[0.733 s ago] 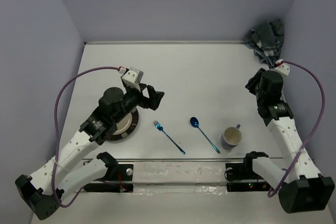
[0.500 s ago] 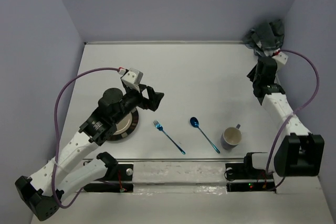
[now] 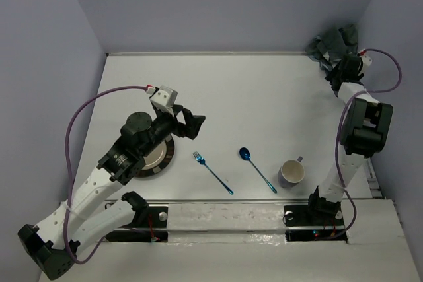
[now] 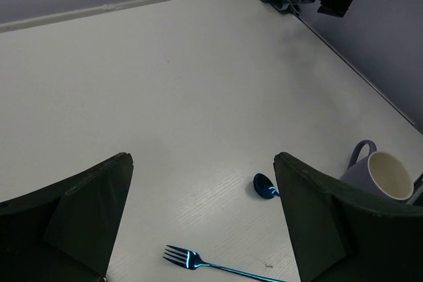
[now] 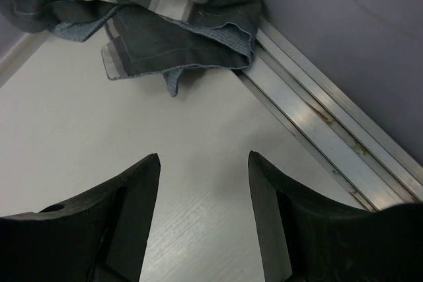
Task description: Set the dinner table for one person
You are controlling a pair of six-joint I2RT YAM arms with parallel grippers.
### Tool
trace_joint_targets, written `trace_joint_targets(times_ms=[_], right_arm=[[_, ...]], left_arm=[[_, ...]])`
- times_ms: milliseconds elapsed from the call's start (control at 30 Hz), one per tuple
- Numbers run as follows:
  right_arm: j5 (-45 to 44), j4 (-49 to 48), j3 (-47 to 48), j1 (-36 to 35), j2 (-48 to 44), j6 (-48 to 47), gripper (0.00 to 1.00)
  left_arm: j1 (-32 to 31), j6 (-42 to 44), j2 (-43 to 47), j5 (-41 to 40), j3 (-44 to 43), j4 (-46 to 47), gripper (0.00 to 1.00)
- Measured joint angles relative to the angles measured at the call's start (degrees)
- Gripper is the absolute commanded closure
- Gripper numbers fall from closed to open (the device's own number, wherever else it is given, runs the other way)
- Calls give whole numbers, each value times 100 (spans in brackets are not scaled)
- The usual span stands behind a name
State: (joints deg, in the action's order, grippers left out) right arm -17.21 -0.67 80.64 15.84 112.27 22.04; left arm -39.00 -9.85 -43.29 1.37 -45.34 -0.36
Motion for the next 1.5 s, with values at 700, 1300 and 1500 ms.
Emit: trace_joint_targets(times_ms=[700,1300,1500], right_arm=[[592,-275,1770,289,2118,1235,29],[1379,-887,1683,236,2306,1274,100],[1840,-1008,1298,-275,1335,697,100]], left_arm=[[431,103,-492,136,83,98,1],[654,173,-610,181,83,129,1],[678,173,-601,264,83,142,1]])
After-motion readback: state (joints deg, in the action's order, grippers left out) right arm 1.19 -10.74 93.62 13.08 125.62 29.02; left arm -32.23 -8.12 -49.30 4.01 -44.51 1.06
